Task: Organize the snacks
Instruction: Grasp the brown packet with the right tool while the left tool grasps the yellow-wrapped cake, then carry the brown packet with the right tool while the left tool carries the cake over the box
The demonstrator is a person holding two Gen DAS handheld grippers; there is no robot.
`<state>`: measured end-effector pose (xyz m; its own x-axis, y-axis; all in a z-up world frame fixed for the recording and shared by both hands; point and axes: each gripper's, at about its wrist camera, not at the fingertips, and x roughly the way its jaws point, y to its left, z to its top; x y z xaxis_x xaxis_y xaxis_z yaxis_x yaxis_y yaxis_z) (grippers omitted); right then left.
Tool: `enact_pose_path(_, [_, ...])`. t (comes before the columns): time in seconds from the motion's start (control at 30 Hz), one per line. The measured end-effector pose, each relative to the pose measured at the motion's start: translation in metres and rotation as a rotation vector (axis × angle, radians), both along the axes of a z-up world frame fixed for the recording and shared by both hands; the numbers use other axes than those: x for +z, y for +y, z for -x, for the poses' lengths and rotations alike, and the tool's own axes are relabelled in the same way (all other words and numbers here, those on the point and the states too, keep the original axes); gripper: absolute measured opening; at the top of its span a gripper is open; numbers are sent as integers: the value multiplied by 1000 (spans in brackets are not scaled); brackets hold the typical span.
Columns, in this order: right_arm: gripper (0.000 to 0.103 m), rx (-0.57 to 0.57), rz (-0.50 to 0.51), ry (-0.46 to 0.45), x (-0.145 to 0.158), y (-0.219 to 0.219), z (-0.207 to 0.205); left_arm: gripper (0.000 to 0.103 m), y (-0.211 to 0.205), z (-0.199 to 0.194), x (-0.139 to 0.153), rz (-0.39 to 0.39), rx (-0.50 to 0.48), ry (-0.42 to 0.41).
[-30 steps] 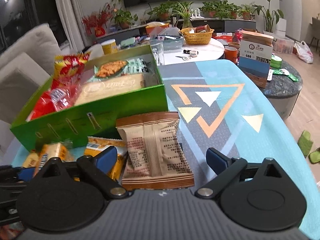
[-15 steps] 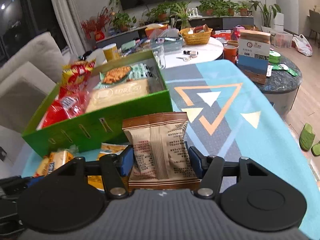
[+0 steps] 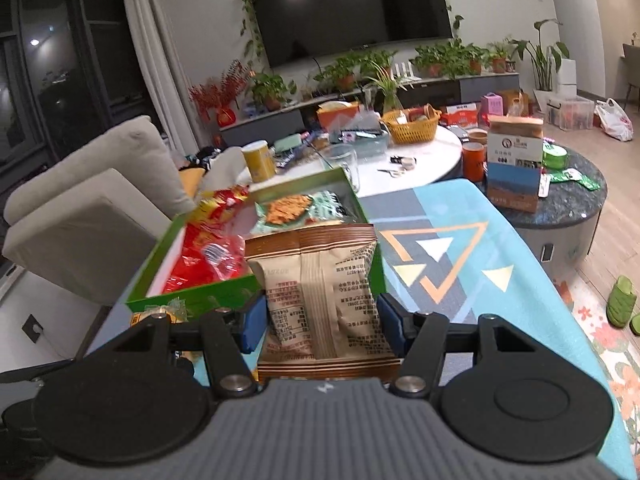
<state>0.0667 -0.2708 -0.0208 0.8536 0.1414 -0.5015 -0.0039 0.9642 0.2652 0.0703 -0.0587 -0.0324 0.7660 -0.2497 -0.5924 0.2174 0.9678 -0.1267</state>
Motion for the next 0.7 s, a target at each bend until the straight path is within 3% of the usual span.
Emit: enact_pose_path(0.7, [63,34,40,-98,35,21,19,45,22,22,37,31,19,-111])
